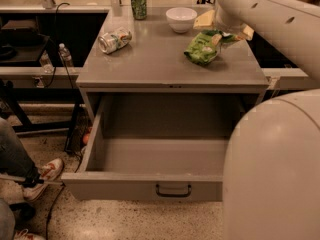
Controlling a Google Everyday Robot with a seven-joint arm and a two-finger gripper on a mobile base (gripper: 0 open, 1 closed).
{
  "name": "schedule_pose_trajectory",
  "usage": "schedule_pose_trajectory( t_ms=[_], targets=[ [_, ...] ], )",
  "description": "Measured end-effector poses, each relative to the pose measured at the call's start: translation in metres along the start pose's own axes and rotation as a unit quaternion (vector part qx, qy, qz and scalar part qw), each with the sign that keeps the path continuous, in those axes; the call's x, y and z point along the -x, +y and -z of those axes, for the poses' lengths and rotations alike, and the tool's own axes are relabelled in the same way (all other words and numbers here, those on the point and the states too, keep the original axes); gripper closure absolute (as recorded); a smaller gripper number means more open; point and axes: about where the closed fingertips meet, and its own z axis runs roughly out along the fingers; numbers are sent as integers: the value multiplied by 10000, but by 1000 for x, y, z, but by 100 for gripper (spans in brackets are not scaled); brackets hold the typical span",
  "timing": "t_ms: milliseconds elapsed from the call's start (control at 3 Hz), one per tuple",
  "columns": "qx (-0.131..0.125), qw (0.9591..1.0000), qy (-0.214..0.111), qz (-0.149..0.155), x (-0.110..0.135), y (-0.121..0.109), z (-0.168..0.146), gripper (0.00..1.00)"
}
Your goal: Place green rice chip bag into top drawer
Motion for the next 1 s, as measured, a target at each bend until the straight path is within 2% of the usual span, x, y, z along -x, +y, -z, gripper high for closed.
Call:
schedule_pose_trajectory(
  t_ms=[333,667,1000],
  targets=[
    [-52,9979,170,-631,-3,8,-17,0],
    [-164,9940,437,-994,-11,15,-34,0],
    [-297,9888,645,-1316,-20,17,-42,22]
  ],
)
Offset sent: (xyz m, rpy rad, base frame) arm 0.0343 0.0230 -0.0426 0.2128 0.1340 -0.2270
